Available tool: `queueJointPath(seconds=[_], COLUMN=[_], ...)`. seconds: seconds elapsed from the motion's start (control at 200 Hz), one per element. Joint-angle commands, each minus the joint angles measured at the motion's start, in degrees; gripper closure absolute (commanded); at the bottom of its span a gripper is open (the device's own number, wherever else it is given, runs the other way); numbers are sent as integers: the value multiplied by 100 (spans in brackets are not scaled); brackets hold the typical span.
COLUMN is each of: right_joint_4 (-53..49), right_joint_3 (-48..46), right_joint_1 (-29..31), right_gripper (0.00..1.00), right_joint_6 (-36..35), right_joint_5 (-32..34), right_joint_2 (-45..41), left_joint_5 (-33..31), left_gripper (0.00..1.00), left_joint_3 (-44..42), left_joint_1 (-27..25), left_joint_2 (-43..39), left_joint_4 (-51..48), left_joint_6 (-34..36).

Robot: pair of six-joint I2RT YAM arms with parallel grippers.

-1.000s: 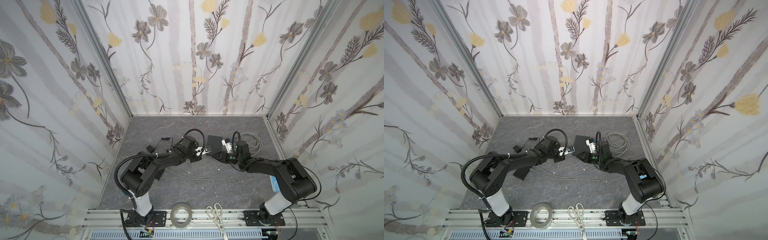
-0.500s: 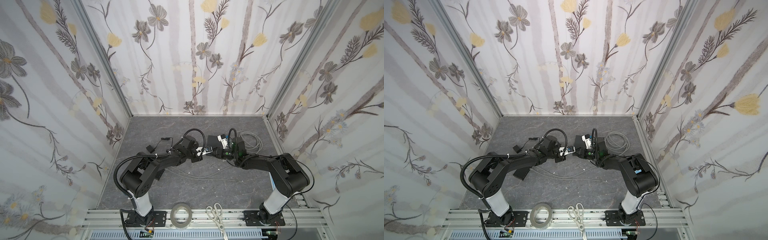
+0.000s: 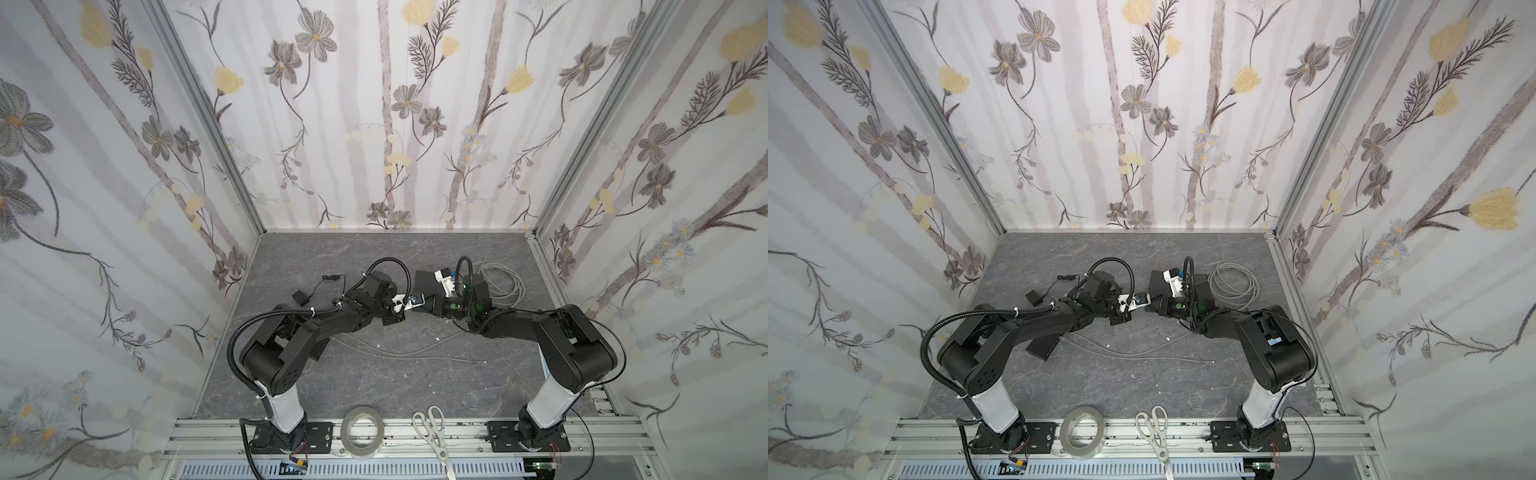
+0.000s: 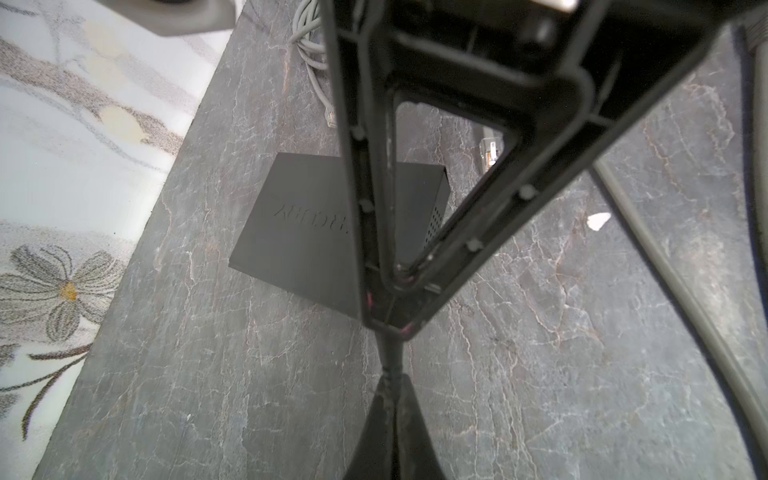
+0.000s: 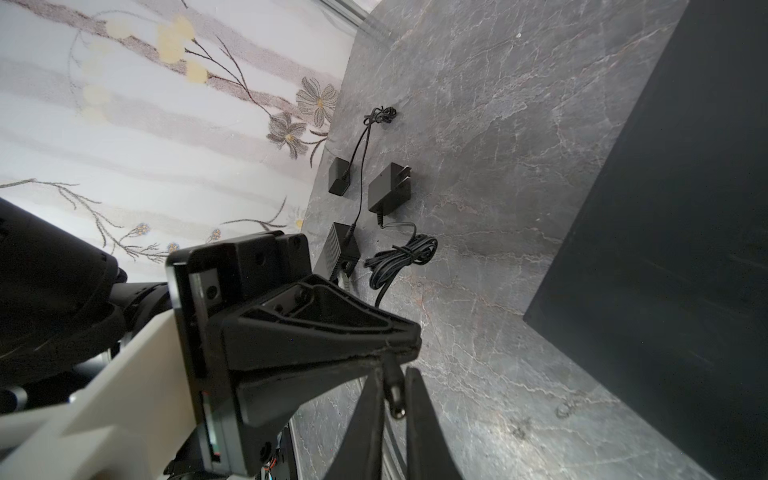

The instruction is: Insert the plug into the switch port

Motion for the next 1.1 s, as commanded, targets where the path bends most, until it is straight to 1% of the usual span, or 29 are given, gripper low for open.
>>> queueJointPath(seconds=[0.0,0.055,0.095,0.115,0.145,0.28,0.32,0.38,0.415,0.555,0.914,1.094], right_joint_4=[250,259,269,268,274,284,283,293,294,363,929,1072], right_joint_3=[28,20,15,11,4,-17,-25,-34,-34,-60,-195,-233], right_joint_1=[9,7,5,5,9,8,7,4,9,8,2,8], right_gripper=[91,92,92,92,93,93,93,93,93,93,93,94], right_joint_6=[28,21,26,30,37,24,22,23,21,49,301,383], right_joint_5=[65,51,44,45,45,43,38,34,32,-17,-252,-312], right_joint_2=[34,32,38,39,39,32,35,21,20,35,82,118], left_joint_5=[287,310,307,307,295,329,370,425,468,609,904,925], left_gripper=[96,83,70,61,58,60,64,73,76,76,75,77], left_joint_3=[-55,-121,-186,-211,-235,-291,-328,-359,-372,-440,-268,-245], left_joint_1=[-14,-7,-11,-14,-4,21,42,87,106,183,194,194], left_joint_2=[-79,-93,-100,-107,-112,-148,-169,-211,-229,-265,-158,-141], left_joint_4=[135,261,382,442,523,633,700,751,771,918,623,577], left_joint_6=[107,92,68,50,32,-31,-64,-117,-151,-257,-232,-228])
